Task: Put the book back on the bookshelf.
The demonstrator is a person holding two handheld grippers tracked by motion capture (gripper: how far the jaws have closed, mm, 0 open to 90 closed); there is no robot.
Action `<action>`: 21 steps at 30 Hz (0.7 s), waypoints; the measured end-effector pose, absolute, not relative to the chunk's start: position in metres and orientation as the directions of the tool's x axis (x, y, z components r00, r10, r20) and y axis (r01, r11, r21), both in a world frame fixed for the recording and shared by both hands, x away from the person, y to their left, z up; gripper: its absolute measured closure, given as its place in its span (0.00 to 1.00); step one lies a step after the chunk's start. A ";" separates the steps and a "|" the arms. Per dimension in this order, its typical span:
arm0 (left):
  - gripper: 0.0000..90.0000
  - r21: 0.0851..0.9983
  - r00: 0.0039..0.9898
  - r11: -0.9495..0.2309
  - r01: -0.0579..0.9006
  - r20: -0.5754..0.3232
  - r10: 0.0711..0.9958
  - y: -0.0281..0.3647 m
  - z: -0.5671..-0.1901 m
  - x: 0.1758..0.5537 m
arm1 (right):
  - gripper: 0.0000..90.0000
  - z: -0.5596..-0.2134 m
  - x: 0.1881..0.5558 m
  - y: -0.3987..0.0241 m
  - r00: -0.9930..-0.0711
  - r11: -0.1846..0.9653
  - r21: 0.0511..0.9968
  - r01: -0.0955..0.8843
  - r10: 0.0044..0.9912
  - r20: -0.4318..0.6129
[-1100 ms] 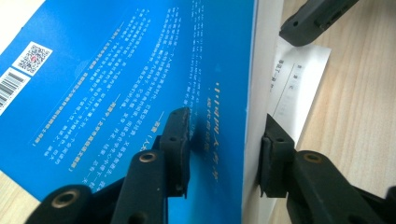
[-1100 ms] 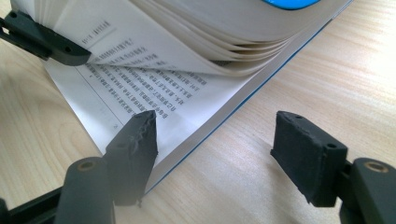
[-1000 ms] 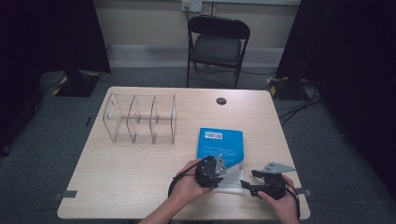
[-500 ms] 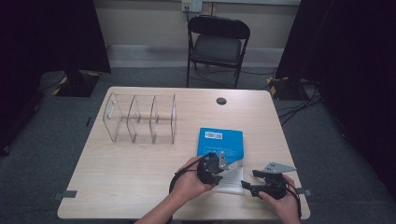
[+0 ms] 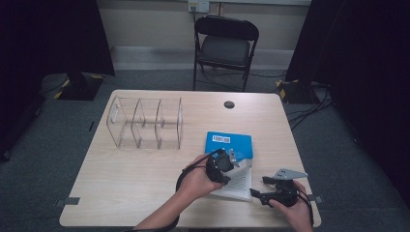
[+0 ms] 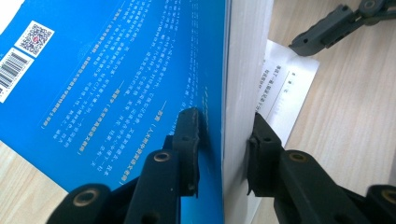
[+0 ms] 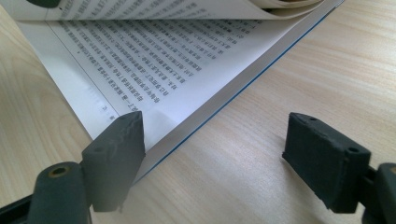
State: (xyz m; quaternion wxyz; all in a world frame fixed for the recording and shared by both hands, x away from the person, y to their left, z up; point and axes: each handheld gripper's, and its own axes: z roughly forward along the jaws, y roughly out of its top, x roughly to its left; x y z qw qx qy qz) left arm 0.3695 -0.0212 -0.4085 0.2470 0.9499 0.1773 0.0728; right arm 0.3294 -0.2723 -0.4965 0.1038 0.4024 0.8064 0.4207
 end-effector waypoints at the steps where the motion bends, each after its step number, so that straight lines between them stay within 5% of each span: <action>1: 0.78 0.497 0.924 -0.811 0.307 0.049 0.380 -0.022 -0.408 0.369 | 0.21 -0.496 0.329 -0.272 -0.656 0.324 0.764 0.558 0.736 0.167; 21: 0.81 0.472 0.914 -0.809 0.351 0.014 0.404 -0.020 -0.381 0.383 | 0.16 -0.498 0.326 -0.275 -0.691 0.450 0.736 0.507 0.722 0.035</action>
